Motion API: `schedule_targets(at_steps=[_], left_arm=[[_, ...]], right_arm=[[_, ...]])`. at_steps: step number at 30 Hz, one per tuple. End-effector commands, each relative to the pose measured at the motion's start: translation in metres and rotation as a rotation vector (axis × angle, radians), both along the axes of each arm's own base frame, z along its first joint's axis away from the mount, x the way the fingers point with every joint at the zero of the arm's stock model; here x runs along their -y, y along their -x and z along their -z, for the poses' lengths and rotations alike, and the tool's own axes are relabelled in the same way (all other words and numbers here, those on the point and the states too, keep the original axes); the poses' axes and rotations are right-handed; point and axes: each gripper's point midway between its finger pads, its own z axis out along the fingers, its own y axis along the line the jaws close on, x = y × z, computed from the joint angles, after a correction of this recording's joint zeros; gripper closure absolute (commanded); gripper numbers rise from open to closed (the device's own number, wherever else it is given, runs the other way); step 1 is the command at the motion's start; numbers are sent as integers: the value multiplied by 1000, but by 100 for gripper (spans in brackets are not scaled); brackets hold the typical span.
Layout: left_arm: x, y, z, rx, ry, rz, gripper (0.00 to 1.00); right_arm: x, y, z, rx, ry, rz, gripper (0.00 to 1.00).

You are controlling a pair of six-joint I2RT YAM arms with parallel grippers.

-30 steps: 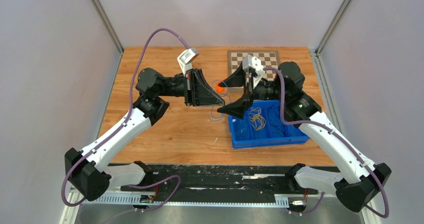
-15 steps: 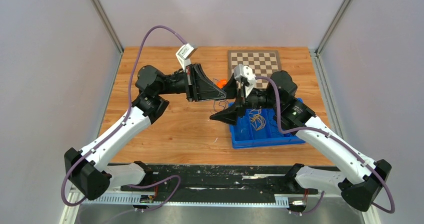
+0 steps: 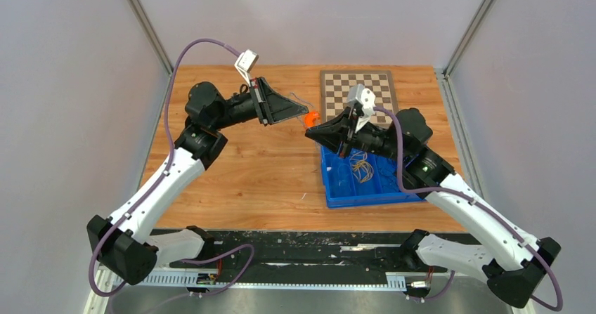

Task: Untangle the cables

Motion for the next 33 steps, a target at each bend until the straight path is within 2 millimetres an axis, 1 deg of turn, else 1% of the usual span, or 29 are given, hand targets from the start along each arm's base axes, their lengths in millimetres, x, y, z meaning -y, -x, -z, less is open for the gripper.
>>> schedule_targets(at_steps=[1,2,3,5,7,9,10,11,13,14,15,16,17,18,19,20,21,22,23,24,25,26,27,29,30,33], left_arm=[[-13,-18,17,-110,-41,-123,100],[-13,-19,34,-163,-72,-125,100],[-12,-19,42,-186,-85,-123,100],[-8,-14,67,-235,-119,-95,100],[-1,1,74,-202,-128,-36,100],[6,20,76,-144,-140,36,98],[10,31,77,-120,-148,76,97],[10,38,79,-78,-162,101,94],[8,47,80,-29,-180,125,77],[4,44,82,-20,-192,114,55],[-1,44,85,4,-224,104,44],[-9,34,89,44,-251,65,26],[-17,30,92,34,-282,39,19],[-30,17,94,69,-303,-13,6],[-39,14,96,68,-322,-38,3],[-52,1,98,103,-343,-92,1],[-60,-1,103,100,-365,-111,0],[-70,-10,107,133,-395,-151,0],[-76,-10,112,116,-423,-161,0],[-82,-14,116,136,-448,-183,0],[-85,-13,122,121,-467,-186,0],[-89,-16,125,135,-486,-205,0],[-91,-15,131,129,-498,-208,0],[-93,-14,139,131,-513,-220,0],[-94,-15,144,125,-515,-227,0],[-95,-17,148,110,-521,-242,0]], right_arm=[[21,3,-24,130,-17,75,100],[23,6,-30,155,-22,70,100],[24,7,-36,173,-28,67,100],[26,9,-47,204,-37,73,100],[29,4,-55,236,-37,101,100],[34,-2,-60,253,-36,128,100],[36,-4,-61,255,-35,135,100],[39,-5,-60,251,-32,141,100],[44,-8,-56,235,-21,151,100],[48,-10,-52,223,-8,163,100],[54,-15,-47,211,14,189,100],[63,-22,-41,192,41,229,100],[73,-30,-31,162,75,271,100],[85,-39,-17,122,119,320,100],[99,-48,0,66,171,370,100],[117,-58,21,-1,229,430,100],[142,-70,40,-63,279,511,100],[156,-72,59,-118,329,541,100],[185,-82,75,-171,364,622,100],[204,-84,87,-210,394,659,100],[218,-84,97,-239,414,673,100],[232,-85,105,-268,426,693,100],[239,-85,110,-297,431,698,100],[237,-84,113,-364,410,671,100],[232,-83,113,-395,383,649,100],[214,-81,104,-485,252,601,100]])
